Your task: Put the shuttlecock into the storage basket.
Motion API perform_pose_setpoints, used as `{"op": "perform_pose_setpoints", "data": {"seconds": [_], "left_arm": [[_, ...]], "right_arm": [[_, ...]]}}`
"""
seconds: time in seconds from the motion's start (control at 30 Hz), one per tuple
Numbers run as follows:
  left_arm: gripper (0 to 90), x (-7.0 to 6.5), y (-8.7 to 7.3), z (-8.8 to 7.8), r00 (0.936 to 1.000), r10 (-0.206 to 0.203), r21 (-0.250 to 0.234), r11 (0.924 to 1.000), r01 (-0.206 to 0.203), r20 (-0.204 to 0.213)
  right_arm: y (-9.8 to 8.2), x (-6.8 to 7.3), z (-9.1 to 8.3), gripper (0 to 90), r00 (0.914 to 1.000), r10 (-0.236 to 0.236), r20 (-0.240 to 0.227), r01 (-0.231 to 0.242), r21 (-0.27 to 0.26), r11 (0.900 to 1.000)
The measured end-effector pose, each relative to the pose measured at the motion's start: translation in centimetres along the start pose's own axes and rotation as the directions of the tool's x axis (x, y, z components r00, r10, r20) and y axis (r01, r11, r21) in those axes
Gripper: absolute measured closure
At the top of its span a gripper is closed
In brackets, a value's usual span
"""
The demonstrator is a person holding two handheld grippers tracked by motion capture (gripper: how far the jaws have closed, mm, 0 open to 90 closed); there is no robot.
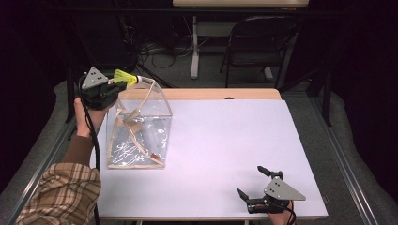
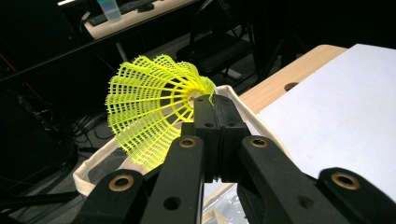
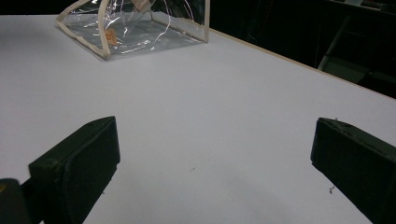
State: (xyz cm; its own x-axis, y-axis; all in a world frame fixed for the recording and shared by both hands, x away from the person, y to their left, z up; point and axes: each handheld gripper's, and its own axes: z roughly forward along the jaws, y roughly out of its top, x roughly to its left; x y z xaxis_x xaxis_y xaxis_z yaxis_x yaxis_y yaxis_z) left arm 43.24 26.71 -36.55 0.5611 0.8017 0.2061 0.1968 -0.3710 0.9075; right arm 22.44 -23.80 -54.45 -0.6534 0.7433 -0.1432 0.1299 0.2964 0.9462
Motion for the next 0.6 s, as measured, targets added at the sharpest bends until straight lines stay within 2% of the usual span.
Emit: {"op": "perform_pose_setpoints", "data": {"seconds": [0.6], "left_arm": [[89.8,-0.1,-1.0,1.3,0.9998,-0.014,0.037,0.9992,0.014,0.010]], "right_arm": [[0.0,0.0,0.0,0.8,1.0000,0.001,-0.001,-0.001,-0.002,1.000]]}}
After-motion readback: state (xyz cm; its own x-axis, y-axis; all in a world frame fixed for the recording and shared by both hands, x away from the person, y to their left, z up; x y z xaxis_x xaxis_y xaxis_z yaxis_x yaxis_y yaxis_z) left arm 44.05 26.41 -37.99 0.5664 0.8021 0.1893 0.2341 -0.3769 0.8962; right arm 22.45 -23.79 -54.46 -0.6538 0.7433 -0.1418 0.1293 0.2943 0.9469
